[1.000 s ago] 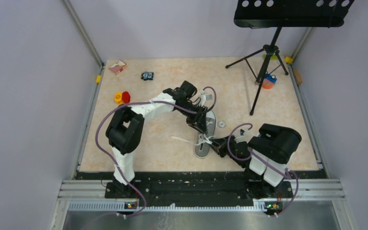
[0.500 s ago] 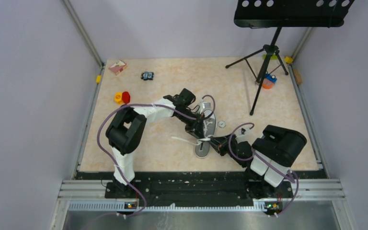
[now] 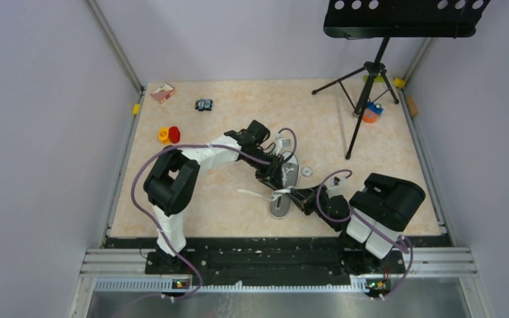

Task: Tie the shoes
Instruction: Cross the shoelace with the shoelace.

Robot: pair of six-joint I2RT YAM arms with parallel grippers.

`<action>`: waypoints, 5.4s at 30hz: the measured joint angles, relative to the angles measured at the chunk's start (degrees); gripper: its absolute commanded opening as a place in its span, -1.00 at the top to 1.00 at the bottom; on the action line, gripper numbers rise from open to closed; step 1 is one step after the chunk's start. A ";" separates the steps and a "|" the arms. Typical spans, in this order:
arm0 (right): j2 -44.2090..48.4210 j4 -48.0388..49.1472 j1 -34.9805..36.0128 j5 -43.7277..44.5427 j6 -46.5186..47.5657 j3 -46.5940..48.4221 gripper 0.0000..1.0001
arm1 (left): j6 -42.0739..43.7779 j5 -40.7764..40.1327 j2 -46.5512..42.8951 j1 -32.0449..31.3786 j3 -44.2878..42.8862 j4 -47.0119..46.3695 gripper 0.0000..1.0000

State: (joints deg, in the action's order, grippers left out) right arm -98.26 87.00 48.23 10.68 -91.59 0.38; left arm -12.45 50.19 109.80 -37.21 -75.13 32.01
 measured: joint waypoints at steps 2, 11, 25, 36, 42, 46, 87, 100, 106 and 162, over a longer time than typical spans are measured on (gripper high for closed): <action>0.00 0.02 0.00 -0.02 0.00 0.00 1.00 | 0.33 -1.40 -0.63 0.00 -0.02 0.04 0.29; 0.00 0.00 0.00 -0.02 -0.02 0.00 1.00 | 5.01 -4.81 -1.70 -0.37 -1.64 2.51 0.08; 0.00 0.02 -0.02 -0.04 -0.07 0.00 1.00 | 11.08 -8.87 -4.48 -4.50 -1.14 2.45 0.02; -0.02 0.02 -0.02 -0.24 -0.13 0.00 1.00 | 12.83 -13.20 -5.40 -7.19 -0.90 0.70 0.08; -0.02 0.00 -0.02 -0.26 -0.15 0.00 1.00 | 12.85 -15.91 -5.40 -7.85 0.15 -0.83 0.09; -0.02 -0.02 -0.07 -0.20 -0.15 0.00 1.00 | 12.94 -17.46 -5.40 -8.11 0.48 -1.22 0.09; 11.04 -0.20 -1.53 0.85 0.09 0.00 0.14 | 12.66 -26.38 -7.04 -8.17 -1.07 1.64 1.00; 38.99 -33.09 -1.53 0.28 10.32 0.92 0.18 | 12.63 -27.32 -7.48 -8.00 -1.92 2.73 1.00; 34.77 -36.11 -1.53 -1.36 12.90 2.05 0.18 | 12.63 -27.23 -7.48 -7.93 -2.54 2.71 1.00; 27.74 -32.30 -1.53 -0.85 13.31 4.11 1.00 | 9.62 -25.53 -8.70 -5.51 -2.43 2.93 1.00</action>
State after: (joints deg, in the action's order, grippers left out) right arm -70.52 54.70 46.70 9.82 -78.28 4.49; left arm -2.83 24.67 101.10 -42.72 -77.56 34.94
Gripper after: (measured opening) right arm 0.009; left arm 0.009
